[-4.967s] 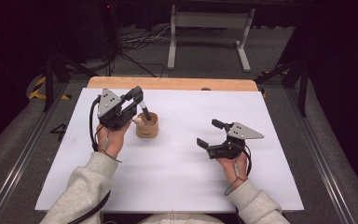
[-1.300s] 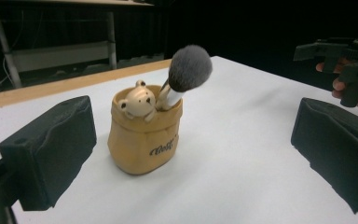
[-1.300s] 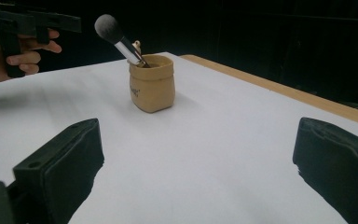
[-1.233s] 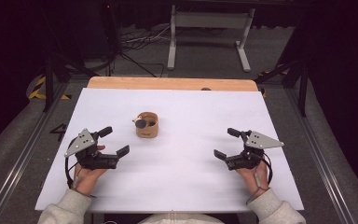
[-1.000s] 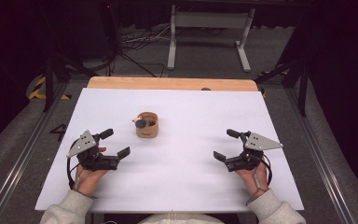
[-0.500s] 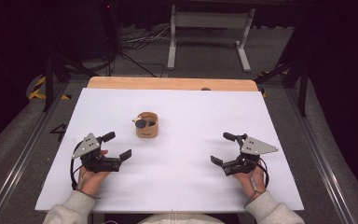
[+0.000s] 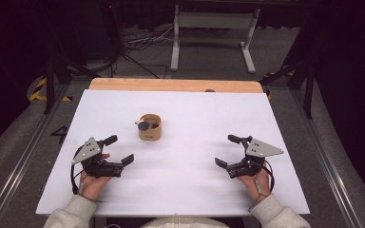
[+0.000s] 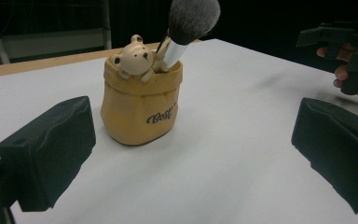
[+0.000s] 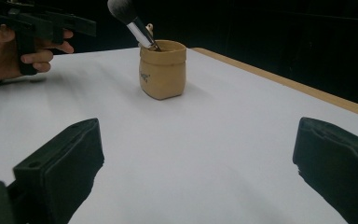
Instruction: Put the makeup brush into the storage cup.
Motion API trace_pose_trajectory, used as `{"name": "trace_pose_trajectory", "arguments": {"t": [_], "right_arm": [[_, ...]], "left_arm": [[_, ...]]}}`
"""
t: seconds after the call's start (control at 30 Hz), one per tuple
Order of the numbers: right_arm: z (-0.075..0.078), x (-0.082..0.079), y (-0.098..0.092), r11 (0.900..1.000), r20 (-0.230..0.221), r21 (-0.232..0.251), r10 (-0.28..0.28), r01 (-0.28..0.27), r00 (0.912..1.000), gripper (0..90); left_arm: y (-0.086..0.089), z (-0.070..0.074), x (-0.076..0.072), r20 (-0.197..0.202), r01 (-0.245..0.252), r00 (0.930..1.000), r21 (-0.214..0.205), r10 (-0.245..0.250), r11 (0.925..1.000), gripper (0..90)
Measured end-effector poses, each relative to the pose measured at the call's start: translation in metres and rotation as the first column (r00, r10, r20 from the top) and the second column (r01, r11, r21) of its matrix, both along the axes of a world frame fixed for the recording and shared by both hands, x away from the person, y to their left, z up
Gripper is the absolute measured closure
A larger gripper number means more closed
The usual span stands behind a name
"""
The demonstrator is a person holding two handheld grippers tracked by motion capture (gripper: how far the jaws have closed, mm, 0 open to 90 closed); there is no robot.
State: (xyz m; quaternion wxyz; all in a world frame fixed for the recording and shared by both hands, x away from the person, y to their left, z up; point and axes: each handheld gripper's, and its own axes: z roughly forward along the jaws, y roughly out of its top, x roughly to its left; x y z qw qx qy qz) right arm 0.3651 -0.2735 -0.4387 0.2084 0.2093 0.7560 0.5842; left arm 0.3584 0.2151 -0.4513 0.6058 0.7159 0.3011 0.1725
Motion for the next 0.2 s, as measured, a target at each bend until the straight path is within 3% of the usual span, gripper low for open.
{"name": "trace_pose_trajectory", "arguments": {"t": [0.2], "right_arm": [[0.0001,-0.0001,0.0003,1.0000,0.001,0.000,0.002,-0.002,1.0000,1.9]], "left_arm": [[0.0002,0.0002,-0.0002,0.004,0.002,1.0000,0.001,-0.002,1.0000,0.1]]}}
